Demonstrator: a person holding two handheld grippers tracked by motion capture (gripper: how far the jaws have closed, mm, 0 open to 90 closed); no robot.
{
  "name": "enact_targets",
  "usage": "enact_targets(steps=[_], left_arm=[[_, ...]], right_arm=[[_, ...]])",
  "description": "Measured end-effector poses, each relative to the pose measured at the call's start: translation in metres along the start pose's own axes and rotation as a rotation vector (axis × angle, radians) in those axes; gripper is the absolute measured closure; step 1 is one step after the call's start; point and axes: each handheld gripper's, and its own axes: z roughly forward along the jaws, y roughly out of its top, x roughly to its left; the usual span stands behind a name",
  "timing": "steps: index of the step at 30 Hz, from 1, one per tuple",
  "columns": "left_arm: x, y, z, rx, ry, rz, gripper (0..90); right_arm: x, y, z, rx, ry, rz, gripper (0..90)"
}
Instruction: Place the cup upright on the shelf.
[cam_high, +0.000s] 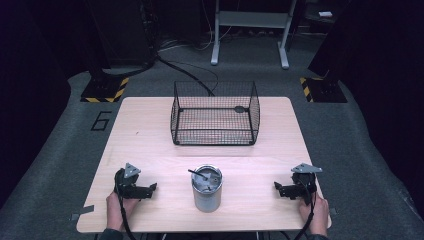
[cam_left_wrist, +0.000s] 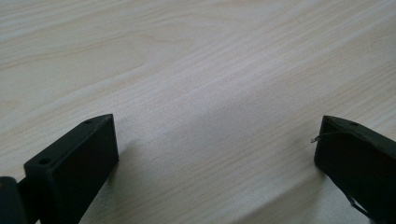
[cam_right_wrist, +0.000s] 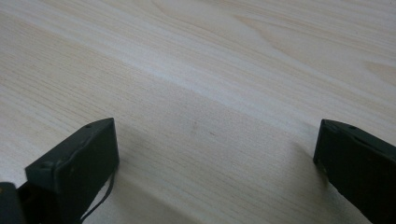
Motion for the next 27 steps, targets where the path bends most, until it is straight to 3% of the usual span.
enact_targets(steps=[12,21,27], left_arm=[[-0.0013,0.0011,0.0002,0.008,0.017,-0.010,0.0],[-0.0044,0.0013,0.0027,-0.014,0.043,-0.034,0.0],[-0.0052,0.0019,0.0012,-0.005,0.002,-0.016,0.0]], right_arm=[[0.0000,0.0000,0.0000,0.000,0.000,0.000,0.0],[0.0004,0.0000,-0.0001,0.001,-0.001,0.004,0.0],[0.0005,-0.0001,-0.0002,0.002,-0.001,0.005,0.0]])
